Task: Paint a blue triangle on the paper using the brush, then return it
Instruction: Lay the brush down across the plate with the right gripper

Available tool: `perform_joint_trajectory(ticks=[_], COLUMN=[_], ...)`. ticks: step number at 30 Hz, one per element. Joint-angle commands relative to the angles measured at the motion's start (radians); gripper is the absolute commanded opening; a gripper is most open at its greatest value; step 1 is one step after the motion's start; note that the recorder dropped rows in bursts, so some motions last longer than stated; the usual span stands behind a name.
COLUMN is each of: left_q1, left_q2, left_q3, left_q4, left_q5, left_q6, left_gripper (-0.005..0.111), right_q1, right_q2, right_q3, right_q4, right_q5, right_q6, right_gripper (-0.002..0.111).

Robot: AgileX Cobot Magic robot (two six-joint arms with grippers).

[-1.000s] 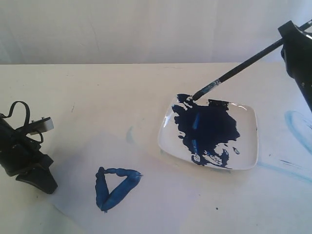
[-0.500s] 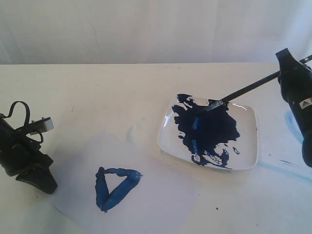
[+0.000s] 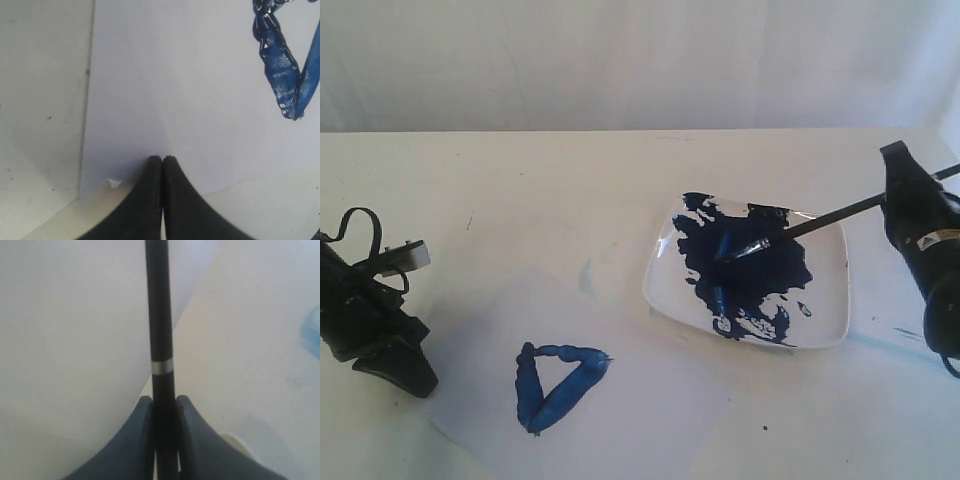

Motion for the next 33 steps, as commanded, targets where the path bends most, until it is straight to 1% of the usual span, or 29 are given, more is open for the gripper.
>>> perform_joint_trajectory(ticks=[1, 11, 13, 17, 19, 33], left_q1=[0.004, 0.004, 0.004, 0.004, 0.004, 0.004], left_q2=[0.002, 0.002, 0.002, 0.002, 0.002, 0.002], left_q3=[-0.001, -0.001, -0.001, -0.001, -0.001, -0.001], left_q4=[-0.001, -0.001, -0.001, -0.001, -0.001, -0.003], left_q5=[0.008, 0.013, 0.013, 0.013, 0.013, 0.015], left_q6=[0.0, 0.0, 0.0, 0.0, 0.0, 0.0], left_gripper=[0.0, 0.0, 0.0, 0.0, 0.0, 0.0], right_q1=[-0.005, -0.005, -0.005, -0.005, -0.005, -0.005], right_q2=[0.028, 0.064, 0.064, 0.066, 0.067, 0.075], right_q3=[0.003, 0.003, 0.003, 0.003, 0.003, 0.003], right_q4=[0.024, 0.015, 0.015, 0.017, 0.019, 0.023], right_q5=[-0.01, -0.008, 0.007, 0.063, 0.068, 0.137], right_q6=[0.007, 0.029, 0.028, 0.014, 0.004, -0.004], right_gripper=[0.0, 0.0, 0.003, 0.013, 0.015, 0.015])
